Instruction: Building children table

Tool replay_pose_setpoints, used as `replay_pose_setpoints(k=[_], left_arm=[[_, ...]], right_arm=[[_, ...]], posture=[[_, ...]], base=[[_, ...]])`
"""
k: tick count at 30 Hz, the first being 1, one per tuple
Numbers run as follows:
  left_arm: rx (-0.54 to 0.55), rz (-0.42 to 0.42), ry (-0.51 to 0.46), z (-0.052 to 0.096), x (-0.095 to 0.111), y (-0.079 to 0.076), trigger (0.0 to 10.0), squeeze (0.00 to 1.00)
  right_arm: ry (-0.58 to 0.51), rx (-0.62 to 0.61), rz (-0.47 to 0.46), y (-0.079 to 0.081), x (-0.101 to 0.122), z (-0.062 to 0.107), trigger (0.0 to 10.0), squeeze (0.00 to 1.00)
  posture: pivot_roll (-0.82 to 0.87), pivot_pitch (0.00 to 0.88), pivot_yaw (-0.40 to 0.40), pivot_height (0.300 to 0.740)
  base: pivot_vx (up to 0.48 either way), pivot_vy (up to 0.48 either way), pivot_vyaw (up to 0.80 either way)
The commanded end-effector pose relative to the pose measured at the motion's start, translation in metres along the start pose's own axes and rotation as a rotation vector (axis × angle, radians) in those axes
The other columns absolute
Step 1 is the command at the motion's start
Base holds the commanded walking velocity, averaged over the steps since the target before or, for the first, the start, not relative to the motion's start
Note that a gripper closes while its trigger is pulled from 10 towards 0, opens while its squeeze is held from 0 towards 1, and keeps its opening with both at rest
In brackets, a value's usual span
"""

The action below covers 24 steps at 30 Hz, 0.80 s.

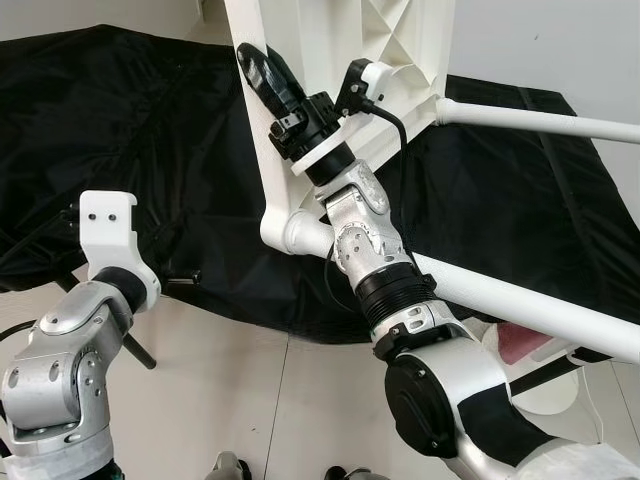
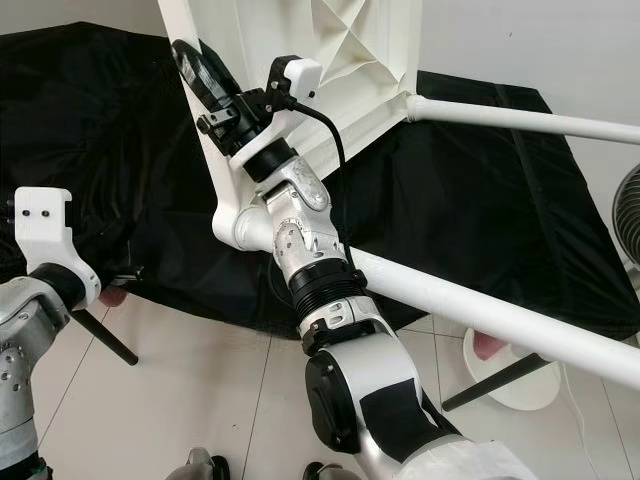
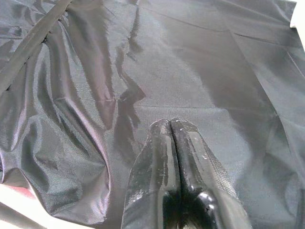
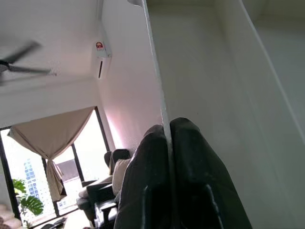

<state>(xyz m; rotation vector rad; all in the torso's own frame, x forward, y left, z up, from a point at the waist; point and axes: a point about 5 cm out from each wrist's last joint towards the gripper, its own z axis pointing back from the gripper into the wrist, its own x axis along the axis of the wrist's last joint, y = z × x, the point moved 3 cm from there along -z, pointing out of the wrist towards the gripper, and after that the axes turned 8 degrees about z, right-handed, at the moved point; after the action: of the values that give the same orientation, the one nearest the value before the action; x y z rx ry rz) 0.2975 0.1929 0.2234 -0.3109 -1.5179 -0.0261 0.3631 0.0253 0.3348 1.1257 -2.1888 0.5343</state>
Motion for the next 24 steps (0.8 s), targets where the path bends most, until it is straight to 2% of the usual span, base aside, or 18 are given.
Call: replay_pose_setpoints(k=[1, 3, 11, 12, 13, 14, 19, 21, 22, 23, 24], left_arm=[[0.020, -0.009, -0.001, 0.002, 0.001, 0.000, 10.0, 0.00], [0.023, -0.007, -0.005, 0.002, 0.002, 0.000, 10.0, 0.00], [0.023, -0.007, -0.009, 0.001, 0.003, -0.001, 10.0, 0.00], [0.022, -0.009, -0.010, 0.001, 0.003, -0.001, 10.0, 0.00], [0.022, -0.009, -0.010, 0.001, 0.003, -0.001, 10.0, 0.00], [0.025, -0.014, -0.010, 0.002, 0.004, -0.001, 10.0, 0.00], [0.027, -0.017, -0.011, 0.002, 0.004, 0.000, 10.0, 0.00], [0.032, -0.022, -0.025, 0.001, 0.008, 0.001, 10.0, 0.00], [0.032, -0.022, -0.025, 0.001, 0.008, 0.001, 10.0, 0.00], [0.034, -0.022, -0.032, -0.001, 0.011, 0.002, 10.0, 0.00], [0.034, -0.022, -0.032, -0.001, 0.011, 0.002, 10.0, 0.00]], right_arm=[[-0.045, 0.038, -0.087, 0.024, -0.003, -0.014, 0.0, 0.00], [-0.052, 0.028, -0.134, 0.023, -0.005, -0.014, 0.0, 0.00], [-0.061, 0.006, -0.192, 0.022, -0.007, -0.012, 0.0, 0.00], [-0.069, -0.008, -0.232, 0.021, -0.008, -0.011, 0.0, 0.00], [-0.069, -0.008, -0.232, 0.021, -0.008, -0.011, 0.0, 0.00], [-0.079, -0.032, -0.284, 0.018, -0.009, -0.008, 0.0, 0.00], [-0.087, -0.047, -0.321, 0.015, -0.010, -0.004, 0.0, 0.00], [-0.091, -0.056, -0.391, 0.015, -0.016, 0.003, 0.0, 0.00], [-0.091, -0.056, -0.391, 0.015, -0.016, 0.003, 0.0, 0.00], [-0.078, -0.052, -0.421, 0.017, -0.021, 0.009, 1.1, 0.00], [-0.078, -0.052, -0.421, 0.017, -0.021, 0.009, 1.1, 0.00]], posture=[[0.10, 0.150, 0.000, 0.740], [0.10, 0.150, 0.001, 0.740], [0.10, 0.150, 0.000, 0.740], [0.11, 0.152, 0.003, 0.740], [0.11, 0.152, 0.003, 0.740], [0.11, 0.153, 0.006, 0.740], [0.11, 0.153, 0.006, 0.740], [0.11, 0.154, 0.007, 0.740], [0.11, 0.154, 0.007, 0.740], [0.11, 0.154, 0.007, 0.740], [0.11, 0.154, 0.007, 0.740]], base=[[0.000, 0.000, 0.00], [0.000, 0.000, 0.00], [0.000, 0.000, 0.00], [0.000, 0.000, 0.00], [0.000, 0.000, 0.00], [0.000, 0.000, 0.00], [0.000, 0.000, 0.00], [0.000, 0.000, 0.00], [0.000, 0.000, 0.00], [0.000, 0.000, 0.00], [0.000, 0.000, 0.00]])
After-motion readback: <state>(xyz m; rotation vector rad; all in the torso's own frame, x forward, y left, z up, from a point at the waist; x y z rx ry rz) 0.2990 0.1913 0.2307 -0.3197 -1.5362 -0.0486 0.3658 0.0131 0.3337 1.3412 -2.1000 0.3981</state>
